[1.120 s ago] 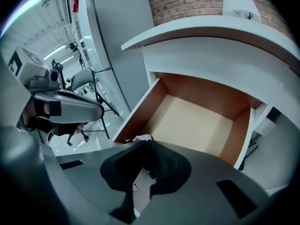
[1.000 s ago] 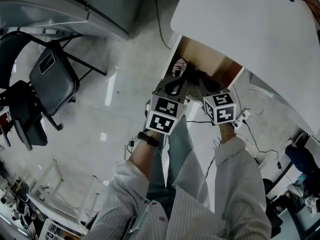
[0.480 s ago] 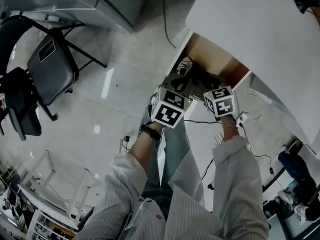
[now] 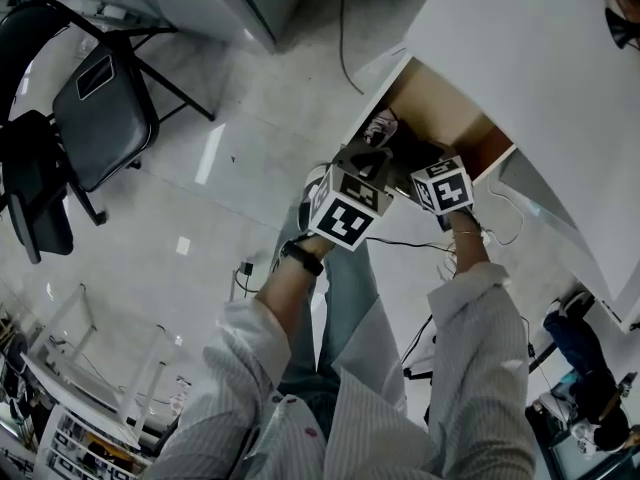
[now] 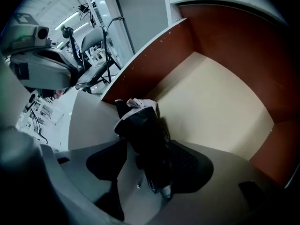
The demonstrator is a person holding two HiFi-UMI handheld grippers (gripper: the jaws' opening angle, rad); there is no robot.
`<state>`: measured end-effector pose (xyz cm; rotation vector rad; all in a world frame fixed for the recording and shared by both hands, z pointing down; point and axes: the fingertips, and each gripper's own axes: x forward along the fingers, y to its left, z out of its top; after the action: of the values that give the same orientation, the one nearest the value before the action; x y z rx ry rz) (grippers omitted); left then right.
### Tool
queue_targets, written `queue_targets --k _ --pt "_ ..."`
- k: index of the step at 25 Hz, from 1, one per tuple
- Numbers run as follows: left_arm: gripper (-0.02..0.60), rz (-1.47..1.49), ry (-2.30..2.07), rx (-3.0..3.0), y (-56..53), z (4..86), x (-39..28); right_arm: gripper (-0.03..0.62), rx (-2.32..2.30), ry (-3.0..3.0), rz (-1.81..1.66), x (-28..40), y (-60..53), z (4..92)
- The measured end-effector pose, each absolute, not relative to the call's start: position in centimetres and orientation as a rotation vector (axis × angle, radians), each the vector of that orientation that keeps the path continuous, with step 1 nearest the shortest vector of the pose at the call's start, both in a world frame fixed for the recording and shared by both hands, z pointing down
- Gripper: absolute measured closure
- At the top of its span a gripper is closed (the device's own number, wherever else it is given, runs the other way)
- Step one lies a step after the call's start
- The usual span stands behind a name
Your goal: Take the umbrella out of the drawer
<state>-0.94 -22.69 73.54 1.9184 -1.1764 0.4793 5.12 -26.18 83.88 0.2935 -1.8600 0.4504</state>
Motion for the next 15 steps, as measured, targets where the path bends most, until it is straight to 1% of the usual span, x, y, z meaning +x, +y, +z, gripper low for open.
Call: queue_targets --k 5,15 --pt "0.572 0.467 -1.190 1.912 -22.6 73.8 -1.6 0.307 0.248 -1.785 0.396 5.9 -26.0 86.1" --pt "0.572 0.451 -1.212 1.890 -23.1 73.7 -2.8 0.312 0.254 -1.742 0.407 6.0 -27.0 87.7"
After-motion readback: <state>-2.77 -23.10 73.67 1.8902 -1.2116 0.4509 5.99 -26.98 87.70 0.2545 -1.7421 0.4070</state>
